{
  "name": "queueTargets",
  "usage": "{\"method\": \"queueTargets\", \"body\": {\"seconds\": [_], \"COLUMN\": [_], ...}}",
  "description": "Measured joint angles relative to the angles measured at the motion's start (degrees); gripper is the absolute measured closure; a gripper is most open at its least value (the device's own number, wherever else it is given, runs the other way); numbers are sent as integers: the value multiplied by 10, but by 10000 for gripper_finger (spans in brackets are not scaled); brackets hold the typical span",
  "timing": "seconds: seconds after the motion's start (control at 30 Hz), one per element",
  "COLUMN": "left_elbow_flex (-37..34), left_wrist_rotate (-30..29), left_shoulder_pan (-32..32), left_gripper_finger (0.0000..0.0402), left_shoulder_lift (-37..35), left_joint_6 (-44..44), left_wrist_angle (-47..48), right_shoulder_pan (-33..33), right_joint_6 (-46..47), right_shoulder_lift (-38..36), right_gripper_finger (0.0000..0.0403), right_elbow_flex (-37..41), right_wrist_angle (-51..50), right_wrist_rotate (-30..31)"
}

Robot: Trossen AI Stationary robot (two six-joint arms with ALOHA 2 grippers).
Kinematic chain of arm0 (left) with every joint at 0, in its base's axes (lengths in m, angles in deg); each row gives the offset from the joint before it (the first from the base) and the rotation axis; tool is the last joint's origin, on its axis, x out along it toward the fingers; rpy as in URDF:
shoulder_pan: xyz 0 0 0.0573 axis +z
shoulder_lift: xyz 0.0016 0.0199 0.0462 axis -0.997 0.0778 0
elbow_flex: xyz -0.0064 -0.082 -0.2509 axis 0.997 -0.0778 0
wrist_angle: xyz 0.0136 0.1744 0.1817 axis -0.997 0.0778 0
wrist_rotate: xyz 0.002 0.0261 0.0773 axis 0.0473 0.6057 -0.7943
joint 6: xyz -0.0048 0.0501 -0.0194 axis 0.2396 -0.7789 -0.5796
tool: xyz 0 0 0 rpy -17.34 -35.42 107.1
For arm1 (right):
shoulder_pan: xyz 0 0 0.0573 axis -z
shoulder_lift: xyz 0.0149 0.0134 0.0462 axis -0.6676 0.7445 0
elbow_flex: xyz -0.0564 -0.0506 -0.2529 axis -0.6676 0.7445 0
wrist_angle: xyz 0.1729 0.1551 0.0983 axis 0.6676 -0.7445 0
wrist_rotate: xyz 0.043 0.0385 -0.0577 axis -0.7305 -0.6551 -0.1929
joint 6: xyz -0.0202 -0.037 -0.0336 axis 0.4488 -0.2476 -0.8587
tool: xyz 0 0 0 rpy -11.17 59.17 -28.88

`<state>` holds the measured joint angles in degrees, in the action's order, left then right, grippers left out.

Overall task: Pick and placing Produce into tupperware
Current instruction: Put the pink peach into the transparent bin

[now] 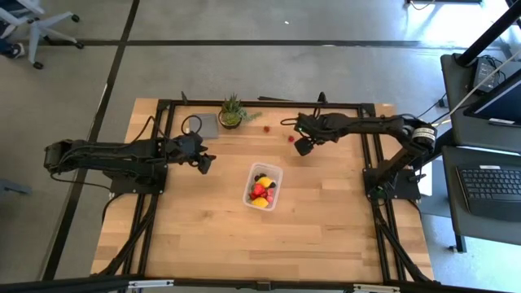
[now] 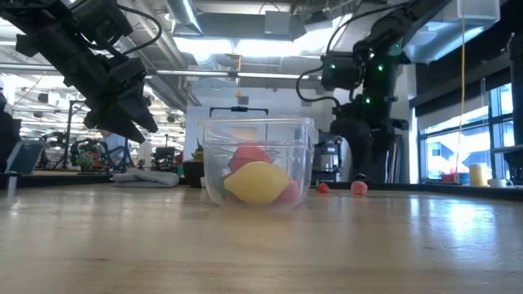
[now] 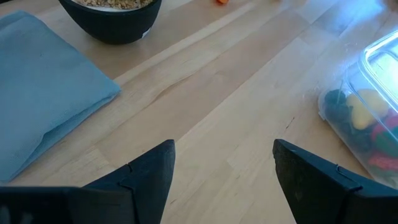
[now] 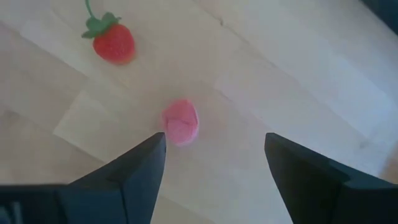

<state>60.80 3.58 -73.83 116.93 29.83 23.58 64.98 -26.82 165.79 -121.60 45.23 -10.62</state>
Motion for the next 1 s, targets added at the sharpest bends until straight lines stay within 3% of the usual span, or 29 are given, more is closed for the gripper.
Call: {"method": "queueTargets", "body": {"seconds": [0.1, 0.3, 1.0], "left_elbow_flex": [0, 0, 0], "left_wrist_rotate": [0, 0, 0], "left_shoulder_pan": [0, 0, 0], "left_gripper_finger": [140, 140, 140], "left_shoulder_lift": [0, 0, 0], "left_joint_6": [1, 3, 18], "left_wrist_angle": [0, -1, -1], "right_shoulder_pan": [0, 9, 28], "right_joint_6": [20, 30, 43], "right_shoulder_lift": [0, 0, 30], "right_gripper_finger": [127, 127, 127], "right_elbow_flex": [24, 61, 99], "right_wrist_angle": [35, 135, 200], "right_wrist_rotate": [-5, -78, -80]}}
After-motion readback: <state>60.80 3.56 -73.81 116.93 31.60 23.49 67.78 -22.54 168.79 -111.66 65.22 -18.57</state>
